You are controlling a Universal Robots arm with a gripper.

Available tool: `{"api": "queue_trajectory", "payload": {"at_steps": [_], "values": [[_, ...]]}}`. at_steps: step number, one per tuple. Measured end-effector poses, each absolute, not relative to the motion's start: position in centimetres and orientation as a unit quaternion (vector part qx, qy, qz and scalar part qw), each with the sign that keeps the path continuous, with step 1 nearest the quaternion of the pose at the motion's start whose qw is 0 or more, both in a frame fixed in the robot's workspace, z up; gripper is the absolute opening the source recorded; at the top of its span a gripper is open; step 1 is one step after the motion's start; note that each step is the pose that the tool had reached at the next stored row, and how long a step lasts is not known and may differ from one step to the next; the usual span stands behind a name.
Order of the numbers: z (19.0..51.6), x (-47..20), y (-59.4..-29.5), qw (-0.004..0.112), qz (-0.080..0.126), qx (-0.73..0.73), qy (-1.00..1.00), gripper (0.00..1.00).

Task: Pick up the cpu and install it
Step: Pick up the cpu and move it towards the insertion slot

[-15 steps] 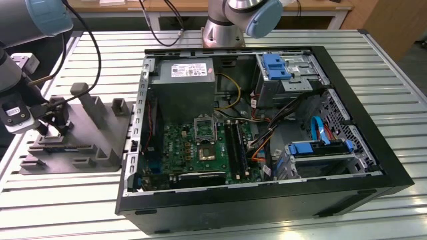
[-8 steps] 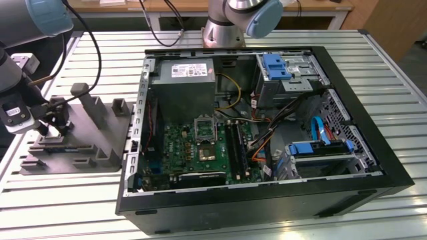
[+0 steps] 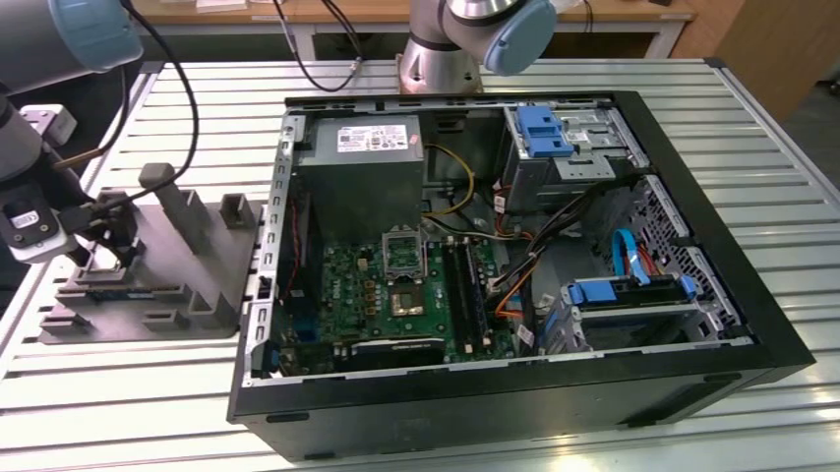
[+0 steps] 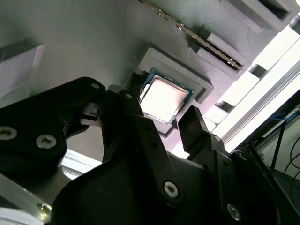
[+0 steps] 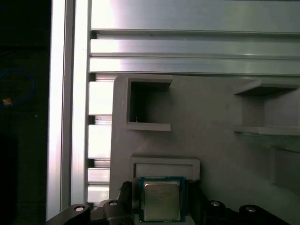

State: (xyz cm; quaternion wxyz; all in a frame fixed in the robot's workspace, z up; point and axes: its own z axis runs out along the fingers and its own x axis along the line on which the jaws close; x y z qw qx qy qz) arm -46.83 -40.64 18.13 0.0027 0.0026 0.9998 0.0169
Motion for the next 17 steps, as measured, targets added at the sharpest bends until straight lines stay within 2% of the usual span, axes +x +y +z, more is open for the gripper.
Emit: {"api": "queue_trajectory", "payload": {"at_steps": [14, 16, 17], "values": [[18.37, -46.86, -40.64, 0.003, 0.017, 0.002, 1.000, 0.59], [18.38, -46.86, -40.64, 0.003, 0.017, 0.002, 1.000, 0.58], [18.38, -46.86, -40.64, 0.003, 0.017, 0.002, 1.000, 0.51]]}}
